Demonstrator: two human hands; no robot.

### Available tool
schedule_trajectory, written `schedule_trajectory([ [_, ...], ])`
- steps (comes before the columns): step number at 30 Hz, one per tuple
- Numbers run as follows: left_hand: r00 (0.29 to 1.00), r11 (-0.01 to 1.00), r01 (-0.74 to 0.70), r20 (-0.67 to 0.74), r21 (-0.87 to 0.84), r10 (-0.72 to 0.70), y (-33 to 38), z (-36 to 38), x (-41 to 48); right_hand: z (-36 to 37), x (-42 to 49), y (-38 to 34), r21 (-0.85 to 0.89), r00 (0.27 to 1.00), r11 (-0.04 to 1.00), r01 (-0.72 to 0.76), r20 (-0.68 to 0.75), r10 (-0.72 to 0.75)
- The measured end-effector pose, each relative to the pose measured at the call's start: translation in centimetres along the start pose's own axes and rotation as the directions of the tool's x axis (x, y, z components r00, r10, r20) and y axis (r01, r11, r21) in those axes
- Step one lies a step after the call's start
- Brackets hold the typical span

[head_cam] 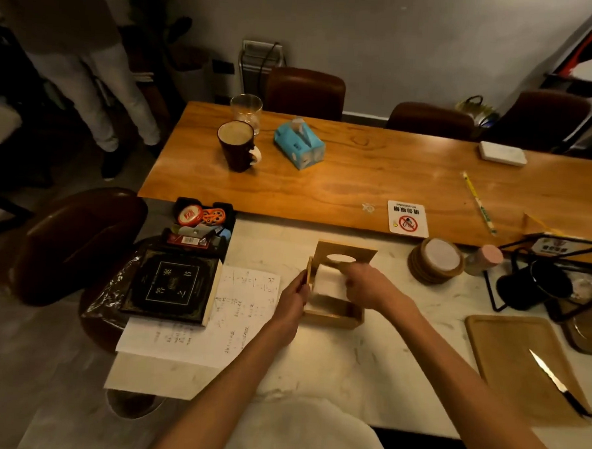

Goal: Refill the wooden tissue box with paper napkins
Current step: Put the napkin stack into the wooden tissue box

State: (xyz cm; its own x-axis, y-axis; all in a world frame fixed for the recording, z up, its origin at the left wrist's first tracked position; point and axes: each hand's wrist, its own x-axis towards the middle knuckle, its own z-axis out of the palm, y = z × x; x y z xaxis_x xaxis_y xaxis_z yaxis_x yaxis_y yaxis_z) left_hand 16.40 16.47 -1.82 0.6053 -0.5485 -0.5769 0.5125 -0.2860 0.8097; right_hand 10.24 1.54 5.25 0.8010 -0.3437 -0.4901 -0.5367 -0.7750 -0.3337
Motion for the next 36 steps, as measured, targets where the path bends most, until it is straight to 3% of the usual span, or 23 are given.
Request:
schedule_trajectory([
  [2, 1.0, 0.999, 0.007, -0.005, -0.054, -0.008, 0.3, 0.1, 0.0, 0.7, 0.9, -0.8, -0.095, 0.998, 0.995, -0.016, 0.065, 0.022],
  [9, 0.998, 0.995, 0.019, -0.05, -0.101, -0.024, -0.6, -0.3, 0.8, 3.5, 3.2, -1.7, -0.181, 0.959, 0.982, -0.05, 0.265, 0.097],
  [17, 0.998, 0.998, -0.002, -0.067, -0.056, -0.002, -0.7, 0.0, 1.1, 4.9, 3.6, -2.3, -0.14, 0.985, 0.99, -0.026, 0.168, 0.049],
  [24, 0.999, 0.999, -0.012, -0.047, -0.042, 0.01, -0.9, 0.0, 1.1, 4.9, 4.0, -2.4, -0.237, 0.983, 0.971, -0.001, 0.176, 0.044],
  [29, 0.998, 0.999, -0.016, -0.058, -0.048, 0.013, -0.9, -0.1, 1.1, 4.3, 4.0, -2.0, -0.144, 0.963, 0.989, -0.031, 0.261, 0.069],
  [36, 0.998, 0.999, -0.03, -0.055, -0.014, 0.029, -1.0, 0.1, 1.0, 5.2, 4.7, -1.8, -0.239, 0.966, 0.969, -0.06, 0.229, 0.116],
])
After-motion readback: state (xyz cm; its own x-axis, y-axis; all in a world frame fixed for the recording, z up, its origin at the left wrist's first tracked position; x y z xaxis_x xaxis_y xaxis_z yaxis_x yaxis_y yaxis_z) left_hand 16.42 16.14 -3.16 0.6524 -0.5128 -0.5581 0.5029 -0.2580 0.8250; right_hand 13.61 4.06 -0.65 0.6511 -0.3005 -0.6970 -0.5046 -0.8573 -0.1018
